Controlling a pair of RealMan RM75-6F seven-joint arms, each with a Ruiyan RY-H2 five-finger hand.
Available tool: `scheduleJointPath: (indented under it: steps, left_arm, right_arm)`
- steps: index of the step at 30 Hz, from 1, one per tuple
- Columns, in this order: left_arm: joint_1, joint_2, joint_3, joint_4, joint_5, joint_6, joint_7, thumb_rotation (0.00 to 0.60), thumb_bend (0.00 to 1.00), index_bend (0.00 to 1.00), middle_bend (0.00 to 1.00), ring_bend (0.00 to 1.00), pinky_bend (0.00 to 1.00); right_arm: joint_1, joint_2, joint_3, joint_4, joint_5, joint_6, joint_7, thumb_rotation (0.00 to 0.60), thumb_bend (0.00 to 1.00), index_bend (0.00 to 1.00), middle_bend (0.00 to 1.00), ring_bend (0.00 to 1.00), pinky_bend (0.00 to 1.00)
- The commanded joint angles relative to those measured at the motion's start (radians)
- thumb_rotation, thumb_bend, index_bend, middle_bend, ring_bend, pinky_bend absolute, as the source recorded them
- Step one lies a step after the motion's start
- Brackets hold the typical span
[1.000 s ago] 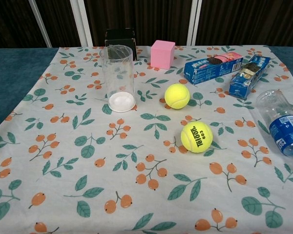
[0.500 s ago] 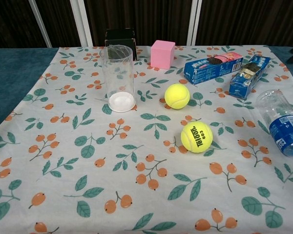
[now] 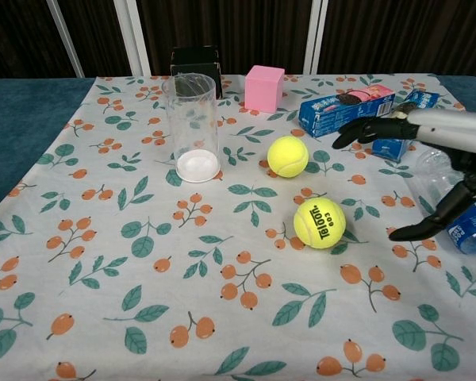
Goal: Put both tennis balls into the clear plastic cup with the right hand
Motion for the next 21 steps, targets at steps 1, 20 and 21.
scheduleJointPath:
  steps: [1, 20, 21]
  left_arm:
    - [0.000, 0.001, -0.002, 0.000, -0.004, -0.003, -0.003, 0.600, 0.03, 0.05, 0.00, 0.00, 0.03]
    - [0.003, 0.015, -0.006, -0.017, -0.025, -0.006, -0.004, 0.600, 0.03, 0.05, 0.00, 0.00, 0.03]
    - [0.003, 0.015, -0.006, -0.017, -0.025, -0.005, -0.004, 0.600, 0.03, 0.05, 0.00, 0.00, 0.03]
  right_arm:
    - [0.028, -0.073, 0.011, 0.038, 0.042, -0.013, -0.051, 0.600, 0.21, 0.17, 0.05, 0.09, 0.01]
    - [0.091, -0.258, 0.012, 0.191, 0.172, -0.051, -0.150, 0.600, 0.21, 0.18, 0.07, 0.15, 0.01]
    - [0.091, -0.264, 0.011, 0.197, 0.173, -0.048, -0.150, 0.600, 0.21, 0.19, 0.08, 0.16, 0.01]
